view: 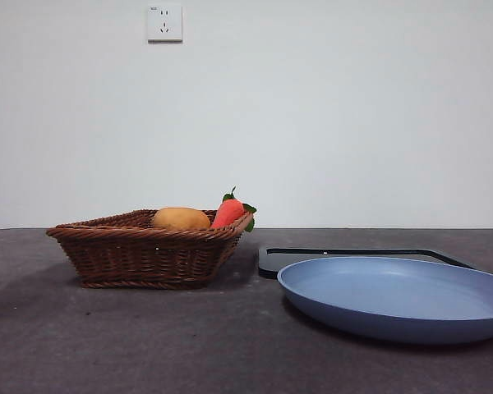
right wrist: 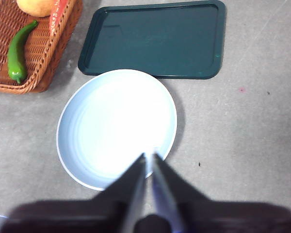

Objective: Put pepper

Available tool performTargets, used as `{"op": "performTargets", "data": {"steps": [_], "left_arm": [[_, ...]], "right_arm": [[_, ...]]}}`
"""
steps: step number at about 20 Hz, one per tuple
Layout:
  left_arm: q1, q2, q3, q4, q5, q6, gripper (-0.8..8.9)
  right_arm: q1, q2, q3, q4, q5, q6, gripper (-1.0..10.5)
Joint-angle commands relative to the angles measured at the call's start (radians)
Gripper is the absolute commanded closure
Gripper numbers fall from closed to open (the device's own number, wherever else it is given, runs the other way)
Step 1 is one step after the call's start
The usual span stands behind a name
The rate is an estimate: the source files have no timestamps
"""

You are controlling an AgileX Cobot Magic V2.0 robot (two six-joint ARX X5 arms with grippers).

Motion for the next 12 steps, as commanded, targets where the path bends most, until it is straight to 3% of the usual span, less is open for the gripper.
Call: {"op": "performTargets", "data": {"steps": [1, 3, 8, 12], "left_arm": [[0.003, 0.003, 0.014, 0.013, 0.003, 0.015, 4.88], [0.003, 0.003, 0.014, 0.012, 0.003, 0.014, 4.60], [0.003, 0.003, 0.014, 0.013, 0.005, 0.010, 4.60], [0.003, 0.003, 0.014, 0.014, 0.005, 0.010, 4.60]], "right_arm": [[0.003, 0.011, 0.016, 0.008, -0.002, -0.010, 7.2], [0.003, 0.029, 0.016, 0.006, -0.002, -0.010, 6.5], [0.003, 0.165, 0.016, 0.042, -0.004, -0.010, 6.5], [0.003, 0.365, 0.016, 0.135, -0.075, -0.011, 6.5]]}}
